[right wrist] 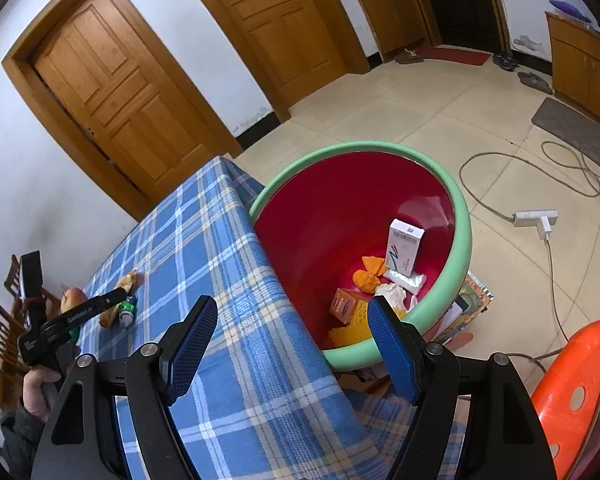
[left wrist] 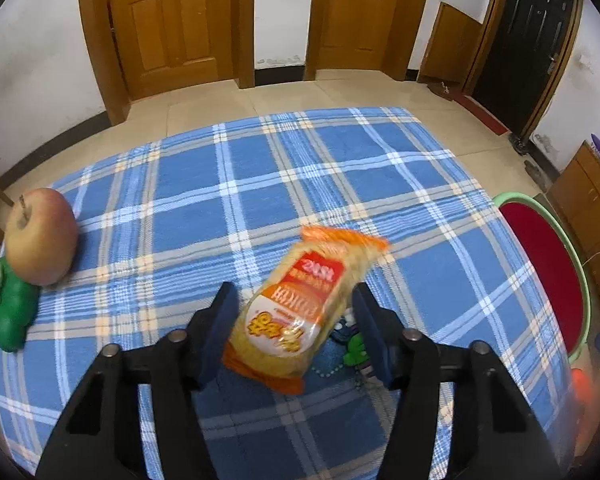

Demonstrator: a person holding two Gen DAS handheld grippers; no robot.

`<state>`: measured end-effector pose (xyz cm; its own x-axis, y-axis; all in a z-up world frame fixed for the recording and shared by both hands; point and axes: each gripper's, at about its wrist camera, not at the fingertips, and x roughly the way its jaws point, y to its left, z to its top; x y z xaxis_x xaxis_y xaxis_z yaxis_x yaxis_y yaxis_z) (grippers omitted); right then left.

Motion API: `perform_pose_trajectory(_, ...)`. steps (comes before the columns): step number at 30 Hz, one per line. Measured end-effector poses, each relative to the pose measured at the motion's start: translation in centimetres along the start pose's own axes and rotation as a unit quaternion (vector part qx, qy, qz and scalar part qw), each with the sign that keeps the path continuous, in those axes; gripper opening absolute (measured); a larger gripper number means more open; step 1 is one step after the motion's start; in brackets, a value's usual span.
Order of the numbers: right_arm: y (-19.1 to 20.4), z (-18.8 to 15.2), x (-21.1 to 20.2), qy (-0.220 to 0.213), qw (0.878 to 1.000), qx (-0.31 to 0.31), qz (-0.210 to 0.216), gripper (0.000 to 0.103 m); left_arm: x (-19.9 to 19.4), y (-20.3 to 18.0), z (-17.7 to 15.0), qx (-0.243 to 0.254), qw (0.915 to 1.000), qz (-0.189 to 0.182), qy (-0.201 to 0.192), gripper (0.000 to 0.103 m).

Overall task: Collect trash
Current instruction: 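Move the left tool to the orange snack packet and grasp it, then grasp the small green toy figure with the right tool while the left tool holds the packet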

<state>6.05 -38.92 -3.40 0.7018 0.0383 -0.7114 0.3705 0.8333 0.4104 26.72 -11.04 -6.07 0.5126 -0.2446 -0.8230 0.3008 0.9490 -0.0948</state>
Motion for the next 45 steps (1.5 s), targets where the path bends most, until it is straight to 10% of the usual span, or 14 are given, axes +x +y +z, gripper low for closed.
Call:
perform_pose_trajectory(12,1.7,-0.6,-1.4,-0.008,1.0,-0.018,0.011,0.078,-2.7,2.3,-1.4,-0.076,0.997,-0.01,-0.014,0.043)
perform_pose_trajectory(29,10.1,-2.2,-3.3,-0.013,0.992,-0.113,0.047,0.078,-7.5,8.1,-5.8,-0.12,0.9886,0.073,-0.054,0.043)
perform_pose_trajectory(45,19.4,-3.5,5.6,0.041,0.977,-0.207,0.037,0.073,-7.5,10.5,-7.3,-0.149,0.9841,0.039,-0.088,0.043)
